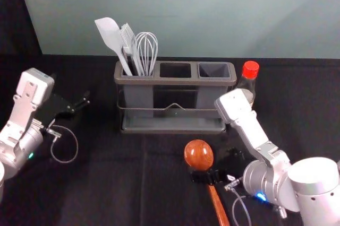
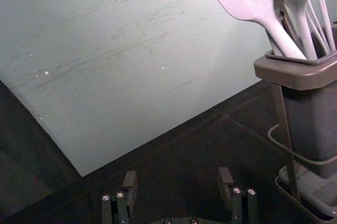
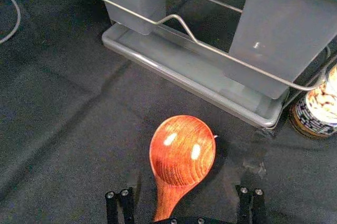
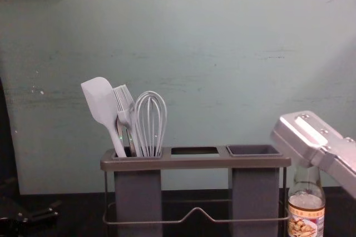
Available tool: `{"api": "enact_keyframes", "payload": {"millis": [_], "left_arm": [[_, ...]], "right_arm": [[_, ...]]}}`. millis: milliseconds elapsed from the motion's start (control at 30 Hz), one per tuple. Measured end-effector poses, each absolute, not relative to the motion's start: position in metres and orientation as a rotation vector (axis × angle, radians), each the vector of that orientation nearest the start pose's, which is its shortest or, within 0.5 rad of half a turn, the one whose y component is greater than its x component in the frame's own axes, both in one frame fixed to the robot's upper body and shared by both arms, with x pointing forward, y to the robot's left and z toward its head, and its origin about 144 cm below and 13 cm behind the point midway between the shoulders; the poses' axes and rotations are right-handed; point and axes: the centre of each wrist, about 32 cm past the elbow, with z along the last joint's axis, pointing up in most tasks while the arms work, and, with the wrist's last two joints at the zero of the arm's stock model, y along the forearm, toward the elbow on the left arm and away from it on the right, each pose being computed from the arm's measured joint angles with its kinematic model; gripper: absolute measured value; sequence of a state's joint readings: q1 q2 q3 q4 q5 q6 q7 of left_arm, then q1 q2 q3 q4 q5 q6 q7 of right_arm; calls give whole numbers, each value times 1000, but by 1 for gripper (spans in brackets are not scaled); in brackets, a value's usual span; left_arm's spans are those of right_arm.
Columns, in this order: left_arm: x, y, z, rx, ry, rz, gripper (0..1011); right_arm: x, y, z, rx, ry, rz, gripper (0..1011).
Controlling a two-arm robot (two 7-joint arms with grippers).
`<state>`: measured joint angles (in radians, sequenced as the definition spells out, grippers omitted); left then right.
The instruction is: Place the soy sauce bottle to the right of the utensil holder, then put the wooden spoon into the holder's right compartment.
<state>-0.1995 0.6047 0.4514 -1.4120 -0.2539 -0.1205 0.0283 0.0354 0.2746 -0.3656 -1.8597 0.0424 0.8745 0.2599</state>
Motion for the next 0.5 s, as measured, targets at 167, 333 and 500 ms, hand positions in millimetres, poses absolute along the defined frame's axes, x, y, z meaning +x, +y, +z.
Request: {"api": "enact_keyframes", "payload": {"millis": [167,333,500], "left_arm": [[489,310,1140,304,-285,1248,1005],[489,310,1140,304,-285,1248,1005],[489,310,1140,304,-285,1248,1005]], "right_arm": [[435,-171,1211,-663,271,-972,1004],[435,-167,1210,-664,264,-976,1004],[436,-164,1209,-669,257,-980,1004]]}}
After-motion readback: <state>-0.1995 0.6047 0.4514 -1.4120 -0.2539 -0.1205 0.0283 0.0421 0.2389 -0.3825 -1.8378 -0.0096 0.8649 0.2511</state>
